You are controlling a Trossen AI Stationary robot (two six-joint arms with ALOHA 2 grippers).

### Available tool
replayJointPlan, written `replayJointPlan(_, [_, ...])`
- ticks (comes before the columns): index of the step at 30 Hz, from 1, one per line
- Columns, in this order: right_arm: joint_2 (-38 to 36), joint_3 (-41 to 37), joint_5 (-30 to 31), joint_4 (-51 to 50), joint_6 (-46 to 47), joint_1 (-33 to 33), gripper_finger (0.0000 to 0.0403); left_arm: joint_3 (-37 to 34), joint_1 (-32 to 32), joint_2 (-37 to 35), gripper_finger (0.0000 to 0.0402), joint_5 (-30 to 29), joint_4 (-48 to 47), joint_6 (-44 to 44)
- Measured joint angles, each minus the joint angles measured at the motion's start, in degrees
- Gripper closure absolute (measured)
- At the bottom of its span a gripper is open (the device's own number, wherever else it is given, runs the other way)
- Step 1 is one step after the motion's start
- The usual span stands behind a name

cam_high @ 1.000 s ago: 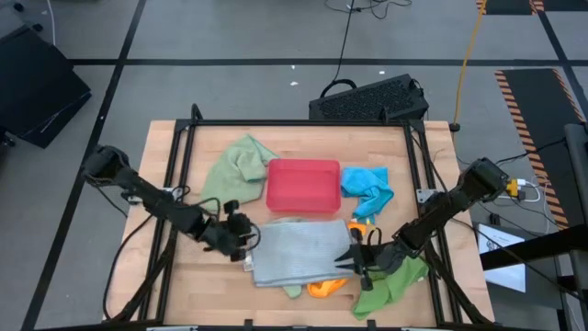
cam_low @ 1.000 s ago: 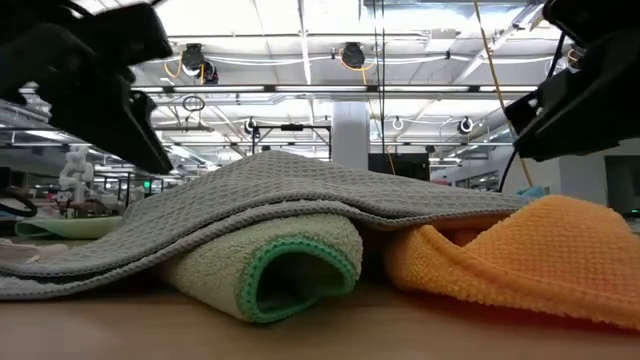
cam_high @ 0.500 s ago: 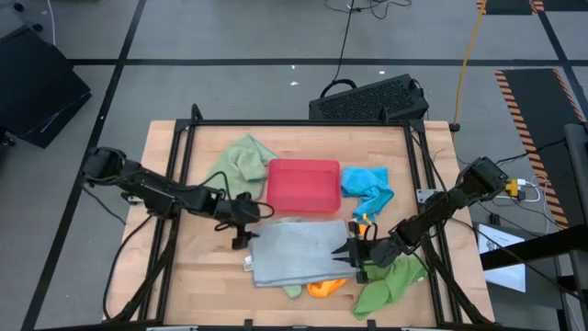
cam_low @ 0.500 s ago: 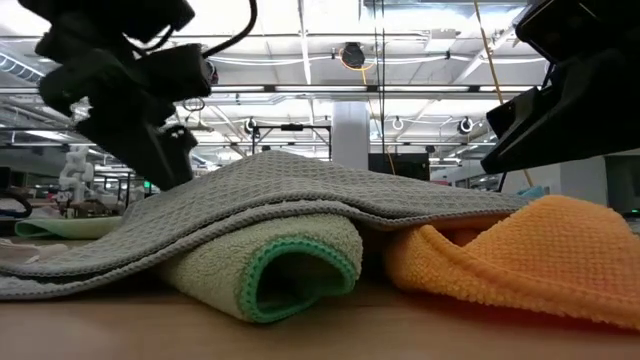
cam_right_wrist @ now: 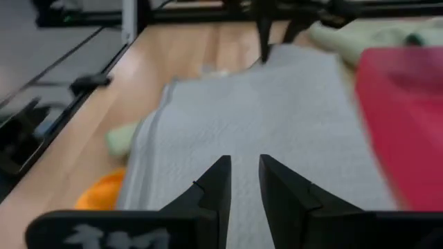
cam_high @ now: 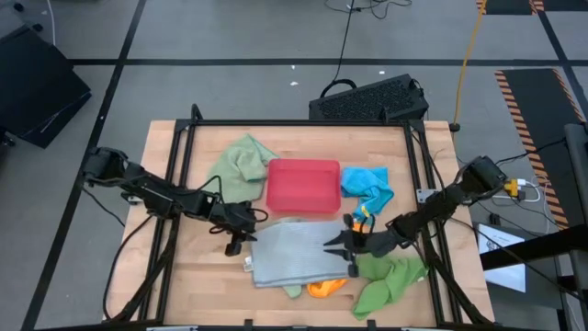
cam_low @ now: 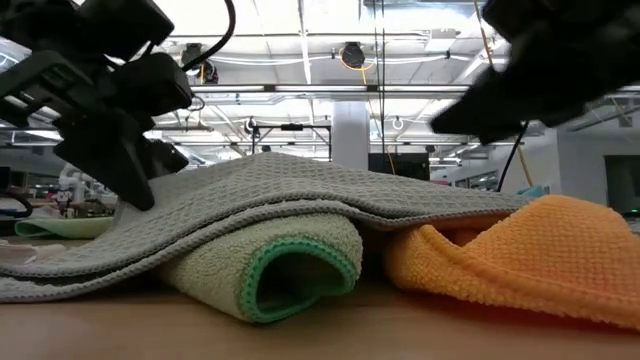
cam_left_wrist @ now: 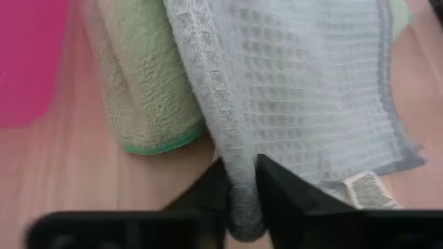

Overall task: Fold microfiber towels
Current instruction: Fold the gray microfiber cloth

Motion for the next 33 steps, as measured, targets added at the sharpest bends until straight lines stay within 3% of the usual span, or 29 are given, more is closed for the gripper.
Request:
replayJointPlan(3, [0.5, 5.7, 0.1, -3.4, -0.1, -3.4, 0.0337, 1.1, -1.0, -1.6, 0.0391, -0.9, -0.3, -0.5])
replayJointPlan(6, [2.2, 12.9, -0.1, -9.8, -1.4, -6.3, 0.0335, 3.0, -2.3, -3.8, 0.0388, -2.7, -3.5, -0.8])
replayJointPlan(10, [6.4, 20.8, -0.8, -11.2, -5.9, -7.9, 0.0323, 6.0, -4.4, -6.1, 0.0394, -3.6, -6.4, -0.7])
replayJointPlan(15, [14.3, 30.7, -1.6, -14.0, -7.2, -8.4, 0.0279, 8.8, -7.4, -7.5, 0.0391, -4.6, -8.8, -0.1])
replayJointPlan(21, [22.3, 37.7, -1.9, -18.1, -8.4, -5.0, 0.0227, 9.6, -9.3, -7.3, 0.0388, -6.1, -8.9, -2.3])
replayJointPlan(33, [38.2, 55.5, 0.5, -23.3, -8.4, 1.3, 0.0220, 9.6, -12.2, -7.1, 0.0381, -11.7, -6.8, -5.6])
